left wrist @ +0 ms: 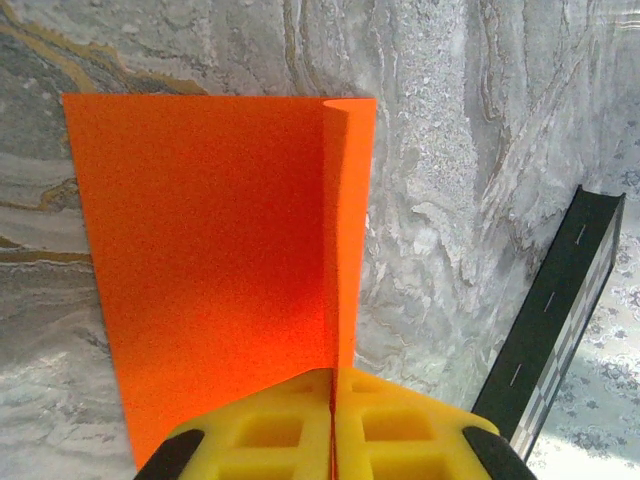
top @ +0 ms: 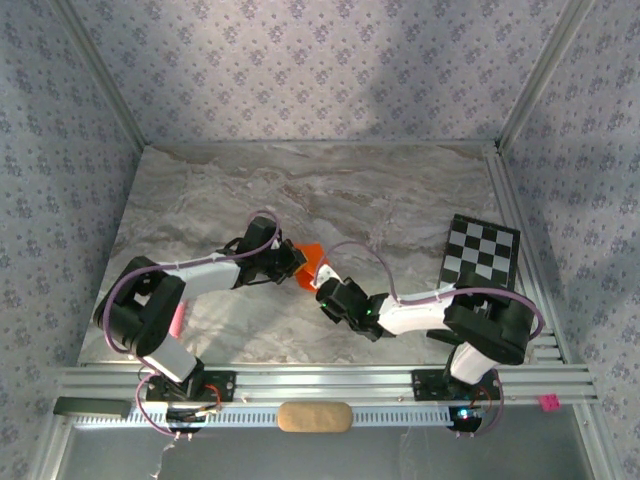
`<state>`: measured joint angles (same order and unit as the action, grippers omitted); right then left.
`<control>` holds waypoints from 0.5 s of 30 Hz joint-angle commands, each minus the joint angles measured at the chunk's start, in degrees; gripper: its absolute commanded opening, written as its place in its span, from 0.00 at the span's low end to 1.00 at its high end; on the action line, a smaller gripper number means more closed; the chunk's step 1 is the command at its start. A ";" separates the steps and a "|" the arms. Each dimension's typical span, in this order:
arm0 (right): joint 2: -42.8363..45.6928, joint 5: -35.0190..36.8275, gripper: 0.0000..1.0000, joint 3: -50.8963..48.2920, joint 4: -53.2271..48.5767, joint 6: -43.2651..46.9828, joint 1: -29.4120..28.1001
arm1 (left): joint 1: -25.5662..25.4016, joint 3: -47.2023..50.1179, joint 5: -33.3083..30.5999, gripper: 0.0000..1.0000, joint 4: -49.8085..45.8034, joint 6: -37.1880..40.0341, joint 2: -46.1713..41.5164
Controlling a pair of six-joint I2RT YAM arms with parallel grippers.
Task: Fold a paper plane with a square sheet of paper (pick it up from the middle)
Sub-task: Fourth fold the wing at the center of the table.
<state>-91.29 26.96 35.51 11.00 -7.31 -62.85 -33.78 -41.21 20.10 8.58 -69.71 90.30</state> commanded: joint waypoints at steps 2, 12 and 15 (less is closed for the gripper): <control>-0.08 -2.08 0.03 0.04 0.29 -2.00 0.88 | -0.16 -1.60 -0.23 0.10 -1.36 0.61 -2.05; 0.41 -0.82 0.17 -0.11 0.58 -0.87 1.60 | 0.12 -1.82 -0.18 0.07 -2.51 0.72 -2.63; 0.38 -1.29 0.14 -0.15 1.09 -0.47 1.81 | 0.21 -1.77 -0.10 0.08 -2.60 0.81 -2.54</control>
<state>-91.29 25.67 35.51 11.05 -8.08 -61.34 -33.76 -41.65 20.08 7.49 -69.52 89.14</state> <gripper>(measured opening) 0.148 0.077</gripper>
